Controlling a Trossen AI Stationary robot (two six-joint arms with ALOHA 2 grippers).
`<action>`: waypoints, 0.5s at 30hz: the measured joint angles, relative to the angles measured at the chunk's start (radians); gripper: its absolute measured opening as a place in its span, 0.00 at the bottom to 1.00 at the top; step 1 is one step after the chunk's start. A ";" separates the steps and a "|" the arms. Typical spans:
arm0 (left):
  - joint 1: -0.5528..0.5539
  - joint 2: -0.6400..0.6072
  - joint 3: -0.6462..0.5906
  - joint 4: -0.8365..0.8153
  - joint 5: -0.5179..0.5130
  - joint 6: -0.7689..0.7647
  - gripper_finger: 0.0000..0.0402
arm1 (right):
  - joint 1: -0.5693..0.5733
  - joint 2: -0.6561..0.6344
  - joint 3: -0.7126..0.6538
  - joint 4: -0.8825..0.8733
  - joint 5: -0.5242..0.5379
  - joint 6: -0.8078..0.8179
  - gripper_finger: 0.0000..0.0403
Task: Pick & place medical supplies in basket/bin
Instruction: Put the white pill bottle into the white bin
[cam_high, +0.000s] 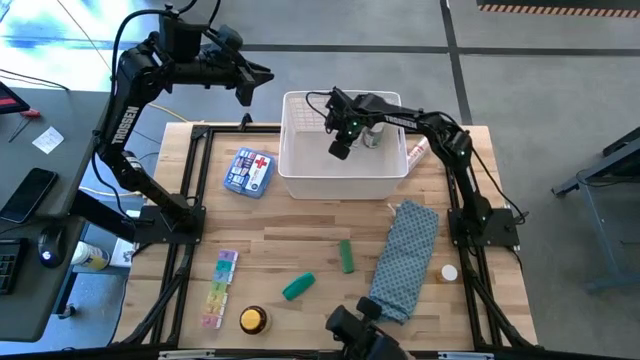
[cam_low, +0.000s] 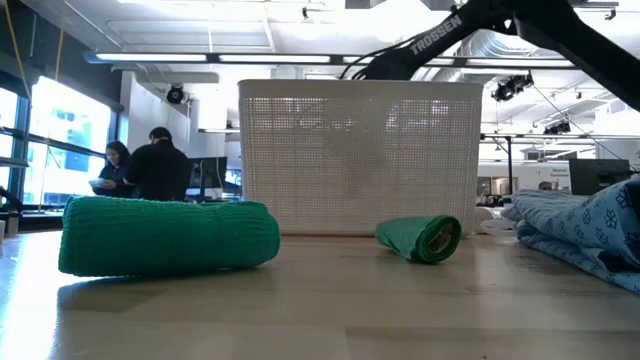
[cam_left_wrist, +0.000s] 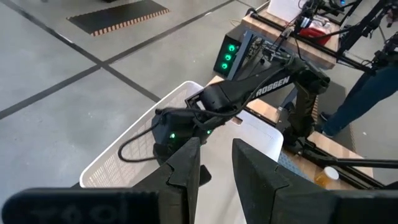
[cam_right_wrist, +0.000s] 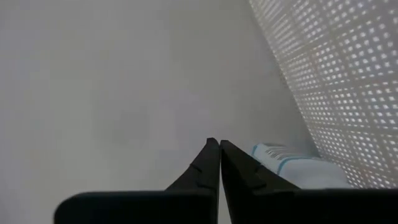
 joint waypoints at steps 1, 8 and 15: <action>0.000 0.000 0.000 -0.005 0.000 0.000 0.32 | 0.000 0.000 0.000 0.001 0.011 0.004 0.01; 0.000 0.000 0.000 -0.023 0.000 0.007 0.32 | 0.000 0.002 -0.001 -0.022 0.077 0.010 0.00; 0.000 0.000 0.000 -0.059 0.001 0.029 0.32 | 0.000 0.002 -0.001 -0.021 0.076 0.013 0.00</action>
